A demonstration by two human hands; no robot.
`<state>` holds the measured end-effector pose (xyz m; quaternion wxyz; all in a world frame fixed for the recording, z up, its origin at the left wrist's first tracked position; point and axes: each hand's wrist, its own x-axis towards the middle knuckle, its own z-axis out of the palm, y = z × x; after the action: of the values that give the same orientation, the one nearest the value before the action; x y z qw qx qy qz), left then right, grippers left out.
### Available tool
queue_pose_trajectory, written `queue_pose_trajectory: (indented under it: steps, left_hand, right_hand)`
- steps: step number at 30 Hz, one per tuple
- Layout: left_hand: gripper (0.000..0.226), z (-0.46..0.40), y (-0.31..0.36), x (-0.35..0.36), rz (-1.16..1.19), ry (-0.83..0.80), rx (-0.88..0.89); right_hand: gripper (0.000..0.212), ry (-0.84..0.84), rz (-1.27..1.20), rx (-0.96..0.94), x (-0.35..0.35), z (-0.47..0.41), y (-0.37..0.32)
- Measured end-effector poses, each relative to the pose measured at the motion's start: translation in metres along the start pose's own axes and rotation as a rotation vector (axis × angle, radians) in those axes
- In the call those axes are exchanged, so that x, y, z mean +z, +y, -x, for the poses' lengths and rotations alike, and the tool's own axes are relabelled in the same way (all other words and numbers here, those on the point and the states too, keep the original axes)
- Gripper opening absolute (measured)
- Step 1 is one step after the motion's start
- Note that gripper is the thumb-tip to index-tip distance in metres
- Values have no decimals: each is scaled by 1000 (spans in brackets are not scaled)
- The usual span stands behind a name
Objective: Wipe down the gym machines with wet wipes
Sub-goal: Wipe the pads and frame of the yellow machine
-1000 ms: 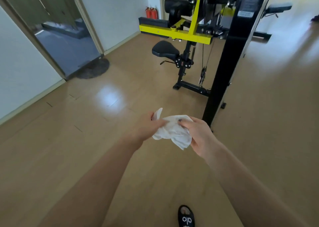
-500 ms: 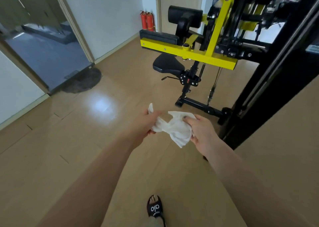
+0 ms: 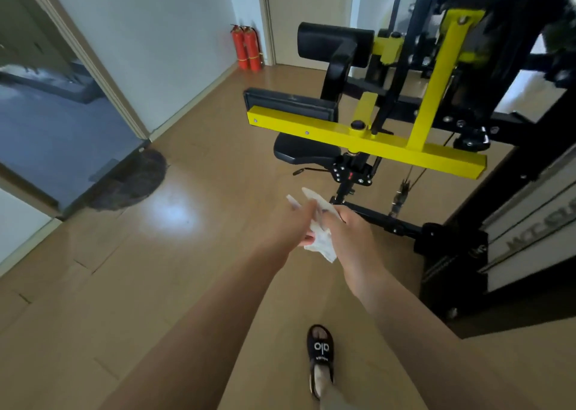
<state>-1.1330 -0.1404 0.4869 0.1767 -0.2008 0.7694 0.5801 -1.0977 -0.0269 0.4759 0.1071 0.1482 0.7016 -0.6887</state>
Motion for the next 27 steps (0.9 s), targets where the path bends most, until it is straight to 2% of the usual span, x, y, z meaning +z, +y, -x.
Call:
queue_pose_trajectory:
  steps: [3,6,9,13,14,16,18,21,24,27]
  left_hand:
    - [39,-58,26,-11,57,-94,-36]
    - [53,-105,50,-28,60,-197,-54]
    - [52,-144,75,-46,37,-255,-37]
    - [41,-198,103,-75,-70,-428,-53]
    - [41,-215,110,-82,-95,-445,-42]
    - [41,-254,123,-98,-112,-416,9]
    - [38,-299,137,-115,-88,-317,45]
    - [27,-372,146,-144,-106,-182,191]
    - [19,-435,151,-166,-292,-46,388]
    - [39,-479,170,-177,-572,29,549]
  right_hand:
    - [9,-22,-32,-52,19,-53,-6]
    - [19,-10,-110,-40,36,-105,-16]
    - [22,-1,-174,34,54,-161,-26]
    - [5,177,-144,126,72,-231,-39]
    - [7,192,-173,152,76,-248,-43]
    - [15,226,-203,161,84,-283,-53]
    - [14,294,-206,95,95,-318,-65]
    - [14,496,-99,-49,113,-369,-84]
    - [22,719,79,-200,125,-414,-102]
    - [36,858,300,-335,136,-450,-120]
